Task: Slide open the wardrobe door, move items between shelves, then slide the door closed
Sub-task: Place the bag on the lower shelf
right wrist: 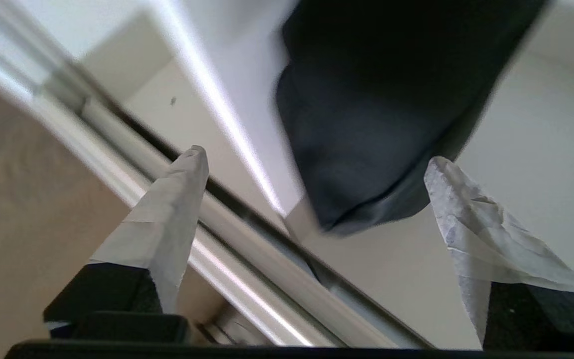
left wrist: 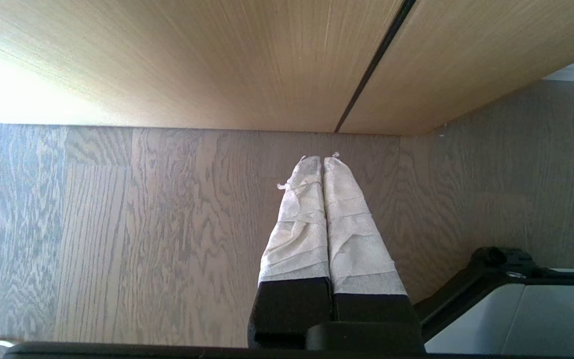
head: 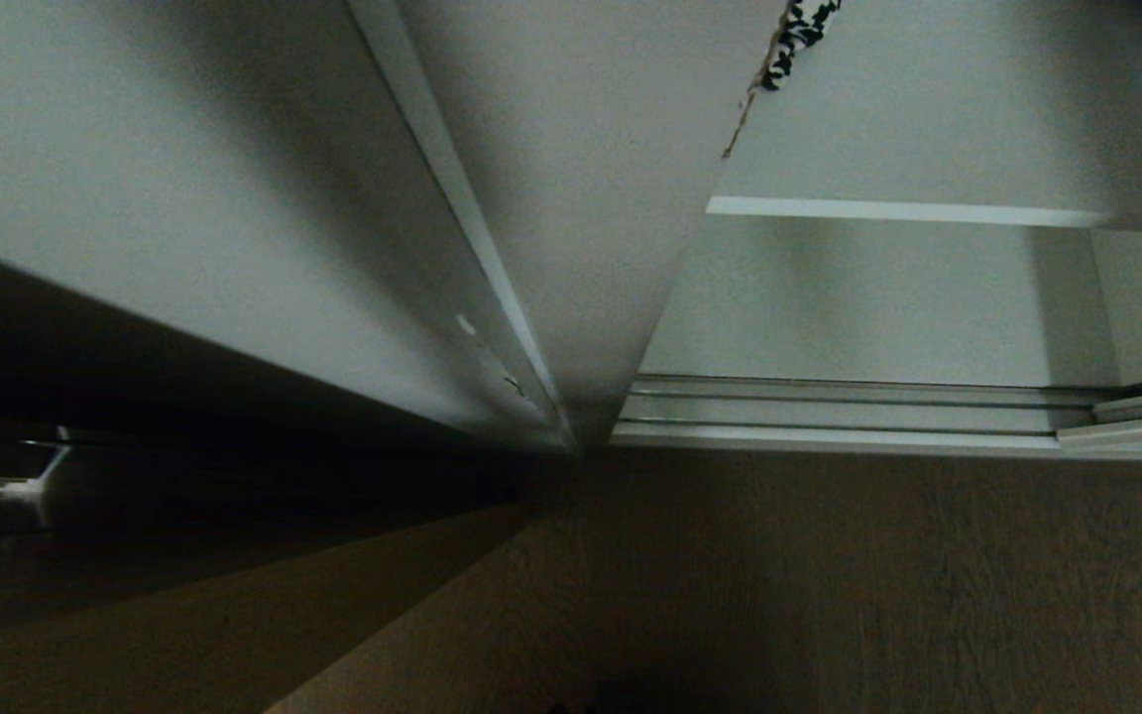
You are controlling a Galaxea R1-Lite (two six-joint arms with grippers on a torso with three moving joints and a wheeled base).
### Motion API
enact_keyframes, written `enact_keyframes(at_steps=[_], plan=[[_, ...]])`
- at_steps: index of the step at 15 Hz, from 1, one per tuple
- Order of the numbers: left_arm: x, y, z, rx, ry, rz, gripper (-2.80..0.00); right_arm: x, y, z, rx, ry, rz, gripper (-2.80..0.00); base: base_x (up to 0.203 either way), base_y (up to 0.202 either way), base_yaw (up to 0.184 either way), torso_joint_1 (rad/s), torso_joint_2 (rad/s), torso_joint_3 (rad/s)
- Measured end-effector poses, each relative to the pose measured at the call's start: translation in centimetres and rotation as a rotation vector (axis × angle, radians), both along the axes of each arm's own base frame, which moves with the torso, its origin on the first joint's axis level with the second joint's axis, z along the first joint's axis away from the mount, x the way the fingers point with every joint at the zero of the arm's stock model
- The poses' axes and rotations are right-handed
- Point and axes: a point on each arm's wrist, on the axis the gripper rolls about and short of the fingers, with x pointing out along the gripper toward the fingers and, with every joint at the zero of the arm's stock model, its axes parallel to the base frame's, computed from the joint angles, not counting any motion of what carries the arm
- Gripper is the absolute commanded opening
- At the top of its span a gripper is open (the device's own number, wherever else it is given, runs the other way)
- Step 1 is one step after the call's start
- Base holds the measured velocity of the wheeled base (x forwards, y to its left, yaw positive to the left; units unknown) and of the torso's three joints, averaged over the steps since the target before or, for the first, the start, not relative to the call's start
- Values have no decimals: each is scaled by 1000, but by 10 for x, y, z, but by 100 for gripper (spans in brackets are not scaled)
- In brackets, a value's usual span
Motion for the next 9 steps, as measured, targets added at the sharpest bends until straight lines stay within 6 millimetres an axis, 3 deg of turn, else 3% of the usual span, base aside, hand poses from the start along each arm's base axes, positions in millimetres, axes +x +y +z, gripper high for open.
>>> enact_keyframes(at_steps=[9], plan=[[0,0,0,0,0,0,-280,37,-5,9,238,-92,48,0,0,0,0,0,0,0]])
